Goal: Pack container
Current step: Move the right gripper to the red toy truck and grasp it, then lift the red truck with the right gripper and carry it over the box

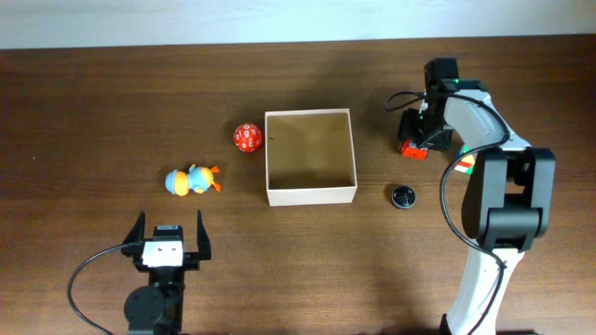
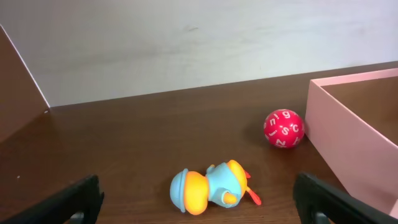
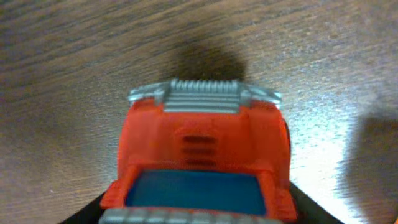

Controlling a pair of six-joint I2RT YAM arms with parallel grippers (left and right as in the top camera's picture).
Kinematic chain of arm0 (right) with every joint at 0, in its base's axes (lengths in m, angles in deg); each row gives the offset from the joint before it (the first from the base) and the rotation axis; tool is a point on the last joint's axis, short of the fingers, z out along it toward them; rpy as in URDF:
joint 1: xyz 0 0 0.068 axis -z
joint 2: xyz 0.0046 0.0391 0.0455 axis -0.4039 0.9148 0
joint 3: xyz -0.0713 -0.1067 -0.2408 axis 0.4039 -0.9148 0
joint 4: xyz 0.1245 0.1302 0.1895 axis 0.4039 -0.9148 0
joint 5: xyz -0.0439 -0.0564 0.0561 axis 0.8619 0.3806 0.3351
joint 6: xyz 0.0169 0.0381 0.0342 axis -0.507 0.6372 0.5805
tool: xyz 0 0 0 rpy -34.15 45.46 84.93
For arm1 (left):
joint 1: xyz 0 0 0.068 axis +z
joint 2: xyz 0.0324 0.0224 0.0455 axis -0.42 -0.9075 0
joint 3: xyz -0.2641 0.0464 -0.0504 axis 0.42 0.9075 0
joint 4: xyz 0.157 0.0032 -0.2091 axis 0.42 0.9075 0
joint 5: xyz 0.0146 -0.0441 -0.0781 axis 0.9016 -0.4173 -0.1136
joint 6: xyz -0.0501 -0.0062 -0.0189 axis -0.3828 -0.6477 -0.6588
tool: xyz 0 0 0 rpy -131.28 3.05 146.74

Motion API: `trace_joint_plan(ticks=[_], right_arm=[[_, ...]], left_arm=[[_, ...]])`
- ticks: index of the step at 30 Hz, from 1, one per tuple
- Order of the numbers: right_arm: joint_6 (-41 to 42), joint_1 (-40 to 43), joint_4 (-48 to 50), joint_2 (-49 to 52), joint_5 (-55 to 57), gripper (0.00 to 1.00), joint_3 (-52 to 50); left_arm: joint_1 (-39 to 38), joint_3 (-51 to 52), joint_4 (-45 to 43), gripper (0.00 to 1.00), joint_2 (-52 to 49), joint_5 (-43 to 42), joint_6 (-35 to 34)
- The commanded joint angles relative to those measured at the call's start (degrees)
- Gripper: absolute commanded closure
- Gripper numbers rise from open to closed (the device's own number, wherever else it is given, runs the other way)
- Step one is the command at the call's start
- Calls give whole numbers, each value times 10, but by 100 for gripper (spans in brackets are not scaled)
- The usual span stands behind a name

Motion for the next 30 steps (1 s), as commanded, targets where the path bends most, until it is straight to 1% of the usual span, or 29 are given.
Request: trace_joint_plan(ticks=[1, 3, 19, 24, 30], right_arm=[[-1, 2, 1, 13, -4, 48, 6], [-2, 2, 1, 13, -4, 51, 6], [-33, 2, -16, 9, -6, 53, 11], [-60, 2, -58, 7, -6, 55, 52], [-92, 2, -123, 7, -8, 56, 129]], left_arm=[[2, 1, 2, 1, 5, 7, 8], [2, 1, 2, 1, 5, 7, 8], [2, 1, 2, 1, 5, 7, 8], [2, 1, 2, 1, 5, 7, 8], [2, 1, 2, 1, 5, 7, 7]])
